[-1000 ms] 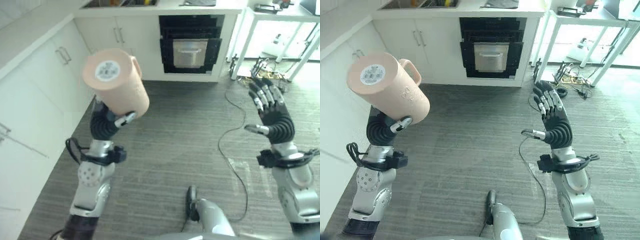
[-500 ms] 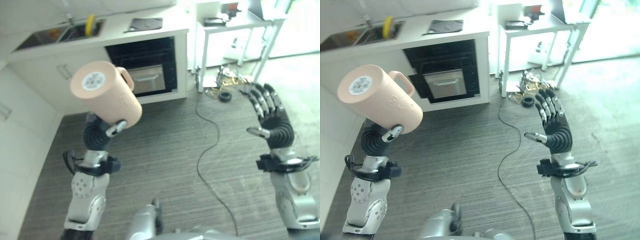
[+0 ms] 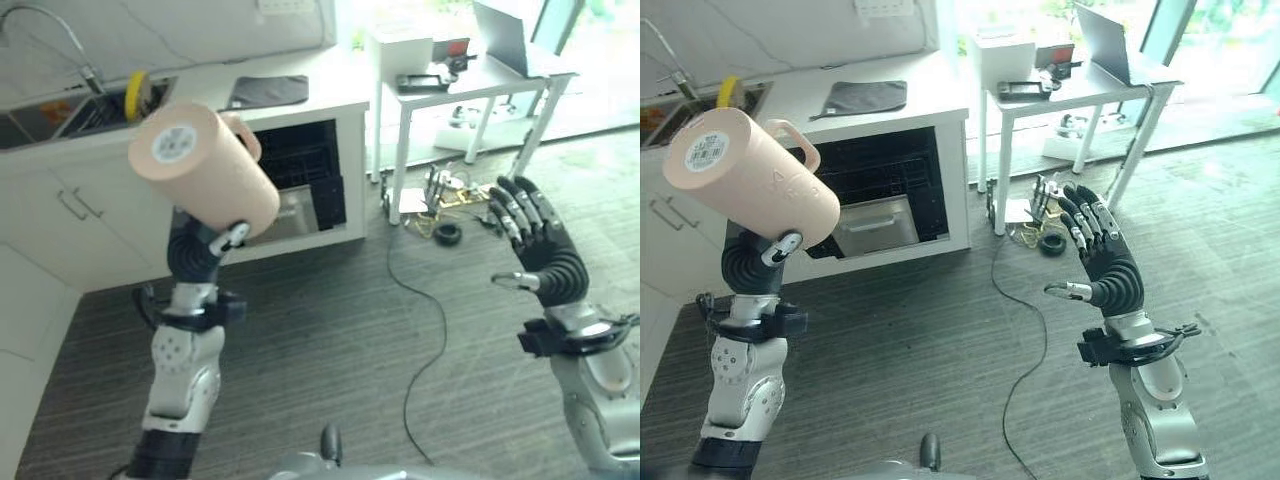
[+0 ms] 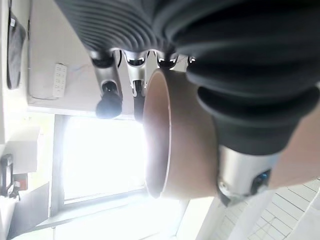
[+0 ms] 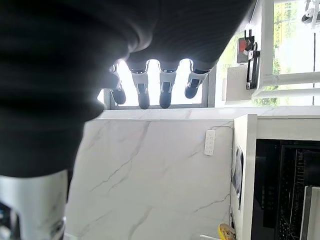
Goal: Place the dishes in the dishwasher.
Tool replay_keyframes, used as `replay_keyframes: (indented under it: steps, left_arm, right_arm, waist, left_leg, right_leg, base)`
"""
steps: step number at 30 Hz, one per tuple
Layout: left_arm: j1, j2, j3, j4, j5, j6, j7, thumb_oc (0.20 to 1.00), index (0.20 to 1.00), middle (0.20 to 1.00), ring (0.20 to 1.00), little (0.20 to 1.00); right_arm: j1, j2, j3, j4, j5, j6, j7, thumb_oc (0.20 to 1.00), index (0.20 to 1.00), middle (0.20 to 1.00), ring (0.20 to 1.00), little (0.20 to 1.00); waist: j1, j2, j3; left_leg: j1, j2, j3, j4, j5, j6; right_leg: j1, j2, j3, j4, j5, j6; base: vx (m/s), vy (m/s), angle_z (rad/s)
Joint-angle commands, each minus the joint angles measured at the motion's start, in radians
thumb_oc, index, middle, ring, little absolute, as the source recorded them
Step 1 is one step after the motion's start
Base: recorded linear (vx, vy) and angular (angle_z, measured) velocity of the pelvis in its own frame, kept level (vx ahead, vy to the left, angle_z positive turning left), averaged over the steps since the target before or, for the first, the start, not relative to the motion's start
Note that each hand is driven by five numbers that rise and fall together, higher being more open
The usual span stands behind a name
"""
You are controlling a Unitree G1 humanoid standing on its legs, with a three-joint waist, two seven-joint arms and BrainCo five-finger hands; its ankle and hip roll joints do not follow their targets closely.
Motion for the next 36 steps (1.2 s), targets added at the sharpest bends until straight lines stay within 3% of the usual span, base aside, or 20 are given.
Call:
replay_keyframes:
  steps: [1,4,7,9,10,12,15,16,18,19,21,24,28,31,33,36]
  left_arm:
    - [0.018,0.055,0.077,-0.101,-0.012,-0.015,-0.017,0.200,0.200,0.200,0.200,0.200]
    - [0.034,0.055,0.093,-0.117,-0.030,0.004,-0.023,0.200,0.200,0.200,0.200,0.200]
    - [0.040,0.050,0.091,-0.124,-0.031,0.012,-0.025,0.200,0.200,0.200,0.200,0.200]
    - [0.046,0.044,0.090,-0.132,-0.026,0.016,-0.027,0.200,0.200,0.200,0.200,0.200]
    - [0.054,0.038,0.091,-0.137,-0.028,0.019,-0.010,0.200,0.200,0.200,0.200,0.200]
    - [0.044,0.047,0.096,-0.137,-0.022,0.017,0.013,0.200,0.200,0.200,0.200,0.200]
    - [0.029,0.064,0.096,-0.131,-0.032,0.019,0.022,0.200,0.200,0.200,0.200,0.200]
    - [0.029,0.066,0.089,-0.121,-0.026,0.020,0.017,0.200,0.200,0.200,0.200,0.200]
    - [0.040,0.064,0.080,-0.120,-0.005,0.014,0.019,0.200,0.200,0.200,0.200,0.200]
    - [0.048,0.061,0.079,-0.120,-0.004,0.010,0.018,0.200,0.200,0.200,0.200,0.200]
    - [0.059,0.060,0.079,-0.122,-0.003,-0.001,0.018,0.200,0.200,0.200,0.200,0.200]
    - [0.052,0.070,0.070,-0.125,-0.001,-0.004,0.025,0.200,0.200,0.200,0.200,0.200]
    - [0.045,0.077,0.073,-0.130,0.007,0.010,0.059,0.200,0.200,0.200,0.200,0.200]
    - [0.037,0.069,0.074,-0.137,-0.003,0.018,0.043,0.200,0.200,0.200,0.200,0.200]
    - [0.036,0.059,0.068,-0.136,-0.001,0.000,0.032,0.200,0.200,0.200,0.200,0.200]
    - [0.042,0.044,0.070,-0.131,-0.004,-0.019,0.017,0.200,0.200,0.200,0.200,0.200]
  right_arm:
    - [-0.050,0.027,-0.027,-0.046,-0.018,-0.054,-0.027,1.000,1.000,1.000,1.000,1.000]
    - [-0.050,0.054,-0.015,-0.052,-0.057,-0.030,-0.029,1.000,1.000,1.000,1.000,1.000]
    - [-0.043,0.062,-0.008,-0.051,-0.066,-0.024,-0.026,1.000,1.000,1.000,1.000,1.000]
    - [-0.034,0.067,-0.002,-0.054,-0.072,-0.027,-0.020,1.000,1.000,1.000,1.000,1.000]
    - [-0.040,0.068,0.020,-0.047,-0.079,-0.031,-0.009,1.000,1.000,1.000,1.000,1.000]
    - [-0.058,0.054,0.037,-0.034,-0.077,-0.028,-0.010,1.000,1.000,1.000,1.000,1.000]
    - [-0.073,0.035,0.036,-0.023,-0.053,-0.029,-0.017,1.000,1.000,1.000,1.000,1.000]
    - [-0.059,0.018,0.013,-0.020,-0.031,-0.035,-0.019,1.000,1.000,1.000,1.000,1.000]
    - [-0.049,0.012,0.006,-0.012,-0.022,-0.035,-0.023,1.000,1.000,1.000,1.000,1.000]
    - [-0.044,0.012,0.005,-0.013,-0.022,-0.035,-0.026,1.000,1.000,1.000,1.000,1.000]
    - [-0.031,0.018,0.004,-0.022,-0.016,-0.036,-0.032,1.000,1.000,1.000,1.000,1.000]
    - [-0.024,0.018,0.012,-0.024,-0.023,-0.048,-0.065,1.000,1.000,1.000,1.000,1.000]
    - [-0.068,0.000,0.027,-0.026,-0.023,-0.023,-0.080,1.000,1.000,1.000,1.000,1.000]
    - [-0.075,-0.016,0.013,-0.019,-0.020,-0.020,-0.080,1.000,1.000,1.000,1.000,1.000]
    - [-0.079,-0.022,-0.002,-0.011,-0.012,-0.030,-0.070,1.000,1.000,1.000,1.000,1.000]
    - [-0.082,-0.010,-0.013,-0.010,-0.017,-0.031,-0.049,1.000,1.000,1.000,1.000,1.000]
  waist:
    - [0.047,-0.010,-0.030]
    - [0.065,-0.019,-0.042]
    - [0.066,-0.016,-0.043]
    - [0.066,-0.001,-0.037]
    - [0.065,0.014,-0.024]
    - [0.070,0.015,-0.014]
    - [0.064,0.007,-0.002]
    - [0.036,0.003,0.003]
    - [0.008,-0.003,0.003]
    - [-0.006,-0.004,0.005]
    - [-0.027,0.003,0.011]
    - [-0.042,0.005,0.004]
    - [-0.044,0.024,-0.022]
    - [-0.049,0.035,-0.010]
    - [-0.049,0.030,0.015]
    - [-0.052,0.032,0.031]
  left_leg:
    - [-0.012,0.120,-0.004,-0.075,-0.050,-0.110]
    - [0.012,0.071,-0.028,-0.078,-0.070,-0.076]
    - [0.039,0.051,-0.050,-0.084,-0.083,-0.058]
    - [0.061,0.049,-0.070,-0.086,-0.096,-0.047]
    - [0.089,0.059,-0.074,-0.086,-0.110,-0.047]
    - [0.097,0.071,-0.063,-0.086,-0.113,-0.061]
    - [0.116,0.080,-0.065,-0.086,-0.124,-0.074]
    - [0.140,0.084,-0.086,-0.086,-0.146,-0.084]
    - [0.165,0.071,-0.094,-0.086,-0.174,-0.080]
    - [0.179,0.062,-0.100,-0.086,-0.179,-0.079]
    - [0.209,0.061,-0.120,-0.086,-0.199,-0.075]
    - [0.238,0.067,-0.127,-0.086,-0.221,-0.081]
    - [0.304,0.096,-0.095,-0.086,-0.248,-0.112]
    - [0.247,0.126,-0.022,0.113,-0.216,-0.154]
    - [0.122,0.137,0.001,0.331,-0.181,-0.174]
    - [0.068,0.167,0.034,0.353,-0.172,-0.174]
  right_leg:
    - [-0.069,0.006,0.016,-0.094,0.122,0.004]
    - [-0.114,-0.012,0.011,0.064,0.212,0.015]
    - [-0.174,-0.016,0.015,0.238,0.294,0.021]
    - [-0.247,-0.017,0.005,0.403,0.318,0.015]
    - [-0.341,-0.053,-0.018,0.476,0.306,-0.003]
    - [-0.360,-0.063,-0.062,0.363,0.246,-0.015]
    - [-0.353,-0.034,-0.094,0.167,0.229,-0.010]
    - [-0.329,0.015,-0.058,-0.069,0.203,-0.013]
    - [-0.333,0.033,-0.008,-0.191,0.267,0.006]
    - [-0.364,0.034,0.009,-0.219,0.317,0.012]
    - [-0.408,0.041,0.037,-0.225,0.347,0.014]
    - [-0.386,0.040,0.029,-0.268,0.369,0.015]
    - [-0.356,0.057,0.000,-0.277,0.354,-0.006]
    - [-0.315,0.067,-0.018,-0.276,0.323,-0.036]
    - [-0.283,0.066,-0.020,-0.274,0.305,-0.065]
    - [-0.250,0.064,-0.018,-0.274,0.286,-0.074]
  base:
    - [0.20,0.203,0.45]
    - [0.22,0.283,0.27]
    - [0.14,0.201,0.20]
    - [0.16,0.232,0.49]
    - [0.16,0.192,0.41]
    - [0.15,0.012,-0.01]
    - [0.19,-0.173,-0.25]
    - [0.36,-0.282,-0.09]
    - [0.32,-0.217,0.24]
    - [0.25,-0.190,0.54]
    - [0.24,-0.232,0.46]
    - [0.28,-0.383,0.61]
    - [0.24,-0.311,0.26]
    - [0.17,-0.264,0.01]
    - [0.08,-0.263,0.19]
    - [0.10,-0.079,0.16]
